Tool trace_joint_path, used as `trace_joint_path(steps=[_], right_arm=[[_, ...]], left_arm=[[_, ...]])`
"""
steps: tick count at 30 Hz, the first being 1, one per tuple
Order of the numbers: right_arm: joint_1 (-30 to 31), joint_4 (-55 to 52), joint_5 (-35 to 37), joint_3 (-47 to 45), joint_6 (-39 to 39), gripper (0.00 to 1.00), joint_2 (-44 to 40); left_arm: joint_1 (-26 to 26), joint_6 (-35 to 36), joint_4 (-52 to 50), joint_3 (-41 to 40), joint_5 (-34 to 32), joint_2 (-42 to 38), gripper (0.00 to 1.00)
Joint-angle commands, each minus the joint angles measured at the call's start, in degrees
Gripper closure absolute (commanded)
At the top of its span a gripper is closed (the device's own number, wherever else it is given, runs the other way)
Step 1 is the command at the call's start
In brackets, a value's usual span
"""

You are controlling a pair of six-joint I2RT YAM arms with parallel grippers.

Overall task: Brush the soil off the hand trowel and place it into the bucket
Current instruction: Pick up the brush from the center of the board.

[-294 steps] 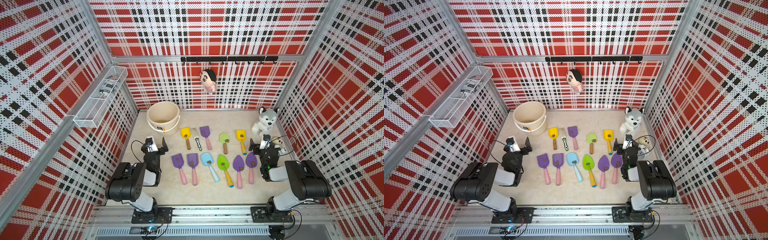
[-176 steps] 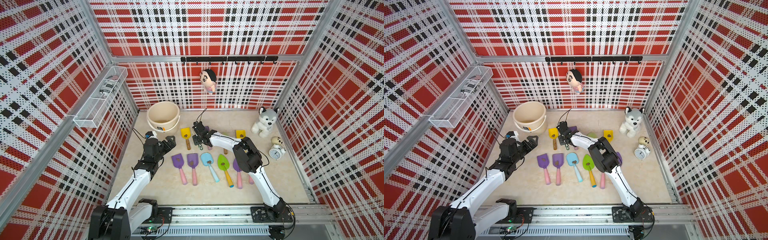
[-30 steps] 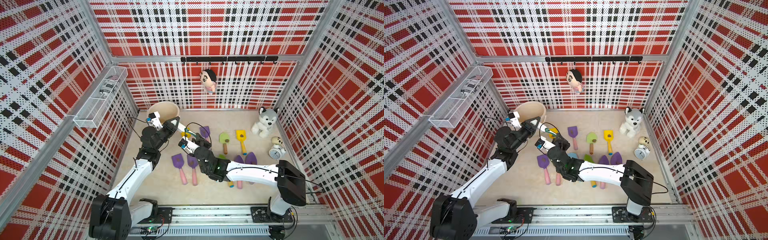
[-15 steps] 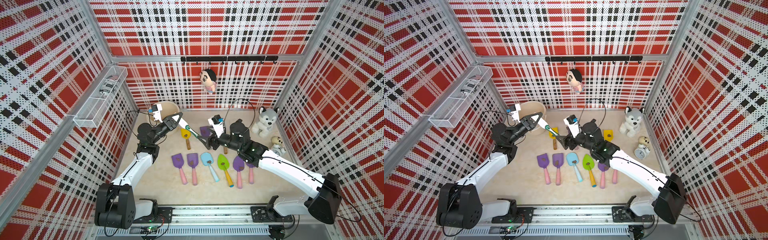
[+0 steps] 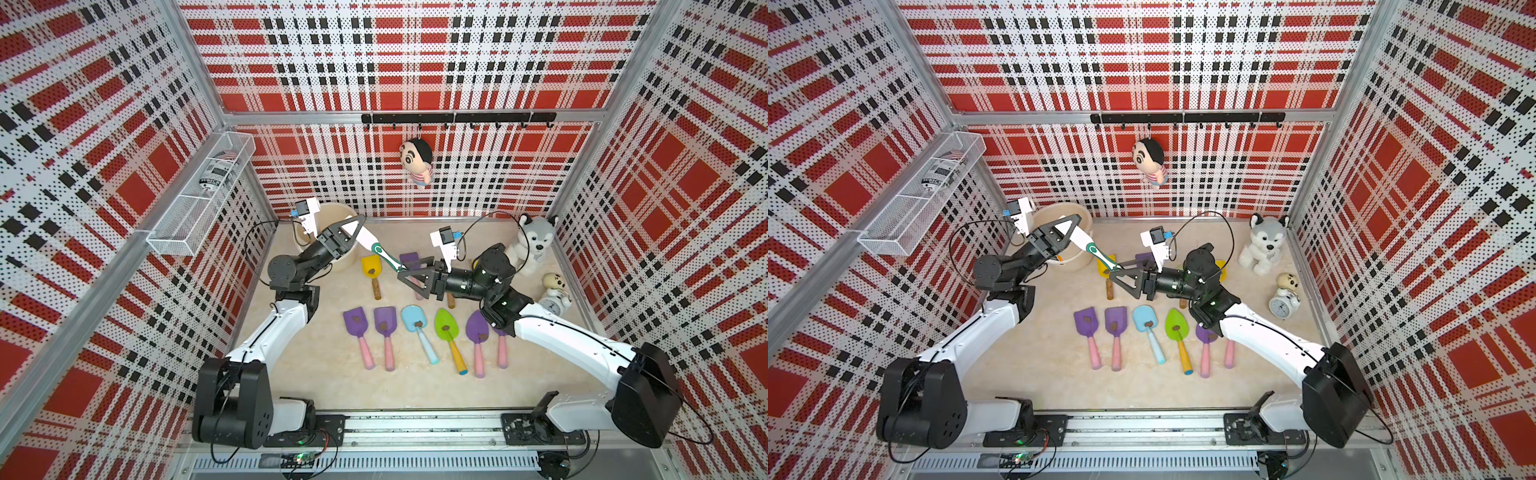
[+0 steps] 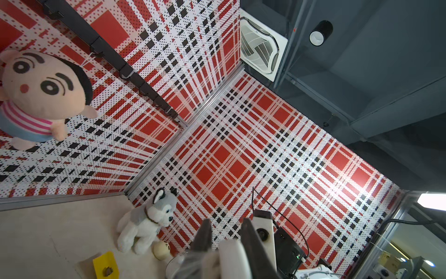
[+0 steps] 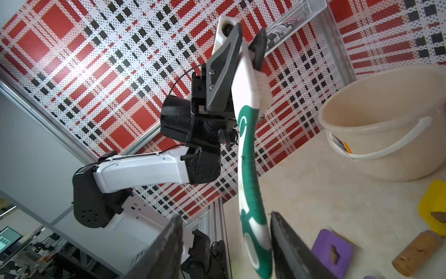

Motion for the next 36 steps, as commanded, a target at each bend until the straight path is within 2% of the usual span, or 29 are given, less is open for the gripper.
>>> trace_joint_path(steps=[1, 4, 5, 14, 21, 23, 25, 29, 32, 33, 36], right_arm=[[0.0, 8.42, -2.38, -0.47, 6.12, 0.48, 0.94], [0.0, 11.58, -2.65, -0.4, 8.81, 0.61, 2.0], [0.0, 12.36, -2.73, -0.37, 9.44, 0.63, 2.39], [0.0, 19.13, -4.26, 0.29, 14.26, 0.67, 6.03], [0.0, 18.11, -3.81, 0.6, 13.45, 0.91, 5.97], [-0.08, 17.47, -3.23, 0.46, 12.69, 0.97, 5.31], [-0.13, 15.78, -2.22, 0.15, 11.03, 1.0, 4.35], [-2.16, 12.4, 0.58, -1.64, 8.03, 1.0, 1.31], [-4.85, 11.28, 1.03, -3.26, 7.49, 1.0, -1.6], [-5.87, 6.32, 4.1, -3.76, 4.53, 1.0, -2.45], [-8.61, 0.87, 6.59, -4.88, 1.8, 1.0, -4.55]], left_arm=[[-0.53, -3.94, 6.9, 1.02, 0.8, 0.05, 1.0], [-0.62, -4.21, 7.07, 0.49, 0.31, 0.16, 1.0], [-0.7, -4.41, 7.27, 0.39, 0.1, 0.13, 1.0], [-1.71, -5.31, 9.3, 0.05, -1.37, 0.96, 0.99], [-1.85, -6.35, 11.22, -0.35, -1.64, 1.9, 0.98], [-1.87, -5.85, 11.16, -0.72, -2.01, 1.84, 0.91], [-1.85, -5.2, 10.27, -1.11, -2.36, 1.58, 0.78], [-1.63, -1.69, 4.92, -2.53, -3.97, -0.12, 0.51], [-1.0, 4.4, -6.51, -3.86, -6.6, -2.91, 0.35], [-0.86, 6.89, -11.01, -4.0, -7.69, -3.96, 0.34], [-1.01, 15.44, -25.53, -4.63, -12.86, -7.56, 0.27]])
